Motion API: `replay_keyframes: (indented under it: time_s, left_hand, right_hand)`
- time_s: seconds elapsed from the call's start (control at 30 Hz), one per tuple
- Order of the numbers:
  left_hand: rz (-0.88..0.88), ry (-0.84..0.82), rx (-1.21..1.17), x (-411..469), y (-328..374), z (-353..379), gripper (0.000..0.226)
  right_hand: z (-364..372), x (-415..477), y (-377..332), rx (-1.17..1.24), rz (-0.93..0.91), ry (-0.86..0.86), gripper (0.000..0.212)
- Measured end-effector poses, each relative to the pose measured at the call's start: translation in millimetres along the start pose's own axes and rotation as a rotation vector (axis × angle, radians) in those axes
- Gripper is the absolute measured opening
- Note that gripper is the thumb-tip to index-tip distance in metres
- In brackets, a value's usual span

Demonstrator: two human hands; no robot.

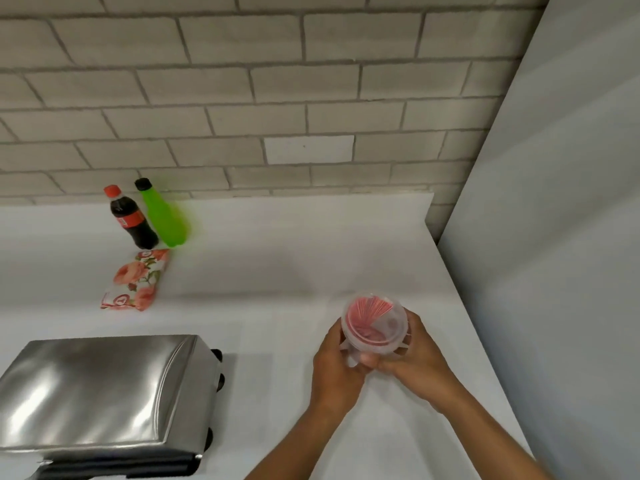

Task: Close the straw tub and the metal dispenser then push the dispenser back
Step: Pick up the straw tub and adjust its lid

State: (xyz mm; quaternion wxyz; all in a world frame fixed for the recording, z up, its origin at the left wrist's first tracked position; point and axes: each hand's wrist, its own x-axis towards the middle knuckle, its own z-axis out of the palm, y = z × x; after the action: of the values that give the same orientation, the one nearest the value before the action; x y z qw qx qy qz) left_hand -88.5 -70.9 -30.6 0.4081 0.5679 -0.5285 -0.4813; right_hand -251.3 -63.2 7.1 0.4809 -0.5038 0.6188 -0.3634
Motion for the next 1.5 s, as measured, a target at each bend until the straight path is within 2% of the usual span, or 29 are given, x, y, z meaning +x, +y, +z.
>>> replay_keyframes:
  time_s: [0.1, 0.2, 0.3, 0.47, 0.53, 0.63, 0.7, 0.87, 1.0, 1.13, 1.23, 1.27, 1.3, 1.4, 1.5]
  left_hand:
    - [0.002, 0.030, -0.056, 7.4, -1.5, 1.8, 0.063]
    - [0.051, 0.040, -0.004, 21.1, 1.0, 2.3, 0.063]
    - [0.019, 0.038, -0.058, 42.8, 2.5, 5.3, 0.061]
    - [0.037, 0.081, -0.013, 86.9, 5.1, 13.2, 0.065]
    - [0.061, 0.093, 0.047, 105.5, 5.6, 16.2, 0.065]
    - [0.065, 0.110, 0.076, 133.7, 7.5, 21.8, 0.068]
    - [0.071, 0.115, 0.082, 151.6, 8.0, 25.2, 0.070]
    - [-0.013, 0.108, -0.033, 189.4, 12.2, 32.1, 0.077]
    - [0.044, 0.109, 0.063, 209.9, 17.2, 31.1, 0.072]
    - [0.077, 0.116, 0.131, 225.0, 21.4, 29.2, 0.068]
    - [0.072, 0.126, 0.165, 236.3, 19.5, 29.8, 0.066]
    - [0.078, 0.125, 0.174, 239.9, 17.2, 30.1, 0.066]
    - [0.082, 0.127, 0.186, 243.9, 14.4, 30.2, 0.067]
    - [0.090, 0.132, 0.227, 253.7, 11.8, 29.7, 0.071]
    - [0.083, 0.125, 0.195, 259.3, 11.7, 28.9, 0.071]
  right_hand:
    - [2.4, 15.5, 6.0, 0.004, -0.027, -0.012, 0.093]
    - [3.3, 35.4, 4.8, 0.023, -0.037, -0.016, 0.095]
    - [1.6, 60.6, 5.0, 0.030, -0.049, -0.037, 0.101]
    - [-6.7, 106.4, -1.9, 0.077, -0.037, -0.039, 0.096]
    - [-10.7, 121.7, -9.9, 0.068, -0.052, -0.047, 0.086]
    - [-17.5, 141.6, -28.2, 0.082, -0.070, -0.079, 0.054]
    - [-21.5, 158.8, -32.4, 0.065, -0.110, -0.084, 0.048]
    - [-26.3, 202.5, -29.3, 0.081, -0.139, -0.090, 0.056]
    - [-31.2, 230.7, -30.8, 0.045, -0.145, -0.152, 0.053]
    - [-28.9, 249.5, -30.1, 0.081, -0.066, -0.130, 0.076]
    - [-29.8, 254.5, -36.8, 0.072, -0.092, -0.153, 0.054]
    - [-29.9, 256.5, -37.4, 0.079, -0.091, -0.150, 0.054]
    - [-29.9, 256.5, -41.5, 0.083, -0.063, -0.137, 0.061]
    - [-27.2, 270.2, -32.2, 0.077, 0.018, -0.103, 0.104]
    - [-26.2, 292.5, -14.9, 0.102, 0.025, -0.072, 0.122]
